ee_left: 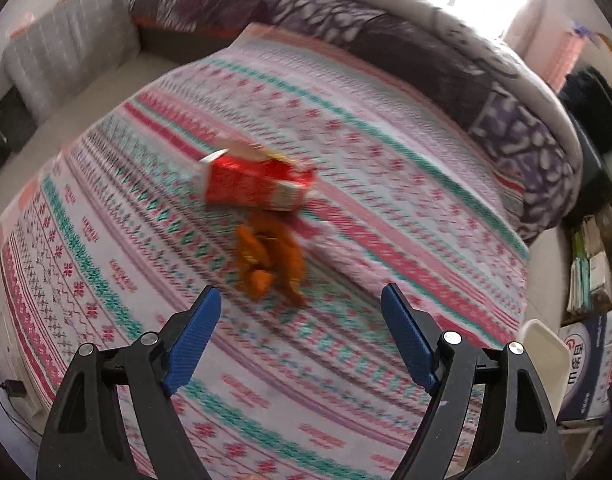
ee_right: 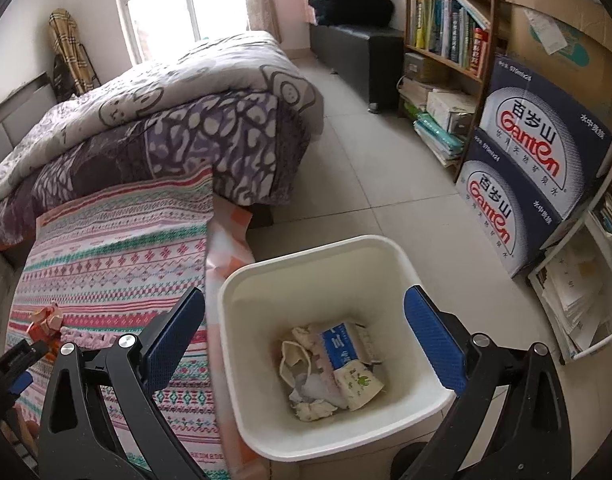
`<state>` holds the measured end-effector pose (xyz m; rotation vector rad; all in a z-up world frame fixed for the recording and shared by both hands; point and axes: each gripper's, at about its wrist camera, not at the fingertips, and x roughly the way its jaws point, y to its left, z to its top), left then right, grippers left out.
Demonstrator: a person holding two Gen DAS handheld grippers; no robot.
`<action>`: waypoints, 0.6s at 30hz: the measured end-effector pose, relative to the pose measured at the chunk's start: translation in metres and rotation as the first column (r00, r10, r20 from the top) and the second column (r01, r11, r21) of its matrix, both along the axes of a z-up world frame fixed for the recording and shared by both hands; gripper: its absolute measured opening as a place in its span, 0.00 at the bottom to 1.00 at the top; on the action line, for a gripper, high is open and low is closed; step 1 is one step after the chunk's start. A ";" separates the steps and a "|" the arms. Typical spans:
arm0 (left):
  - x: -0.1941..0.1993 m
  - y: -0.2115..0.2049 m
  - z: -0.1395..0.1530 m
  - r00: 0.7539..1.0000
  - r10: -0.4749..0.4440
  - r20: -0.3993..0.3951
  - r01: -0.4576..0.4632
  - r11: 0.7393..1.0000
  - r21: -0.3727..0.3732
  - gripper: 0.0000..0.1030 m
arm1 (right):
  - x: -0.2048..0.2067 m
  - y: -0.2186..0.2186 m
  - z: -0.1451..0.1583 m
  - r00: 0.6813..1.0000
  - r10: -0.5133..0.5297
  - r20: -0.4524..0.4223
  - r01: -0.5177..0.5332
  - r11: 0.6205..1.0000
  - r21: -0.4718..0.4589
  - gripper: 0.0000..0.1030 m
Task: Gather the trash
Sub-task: 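Grasp an orange peel on the bed with the left tool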
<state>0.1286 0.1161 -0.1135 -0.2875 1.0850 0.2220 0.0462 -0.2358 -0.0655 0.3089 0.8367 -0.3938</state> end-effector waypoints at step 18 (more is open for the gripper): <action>0.016 0.060 -0.046 0.988 0.050 -0.147 -0.072 0.987 -0.145 0.60 | 0.024 0.043 -0.007 0.996 0.084 -0.017 -0.084 0.996 0.042 0.93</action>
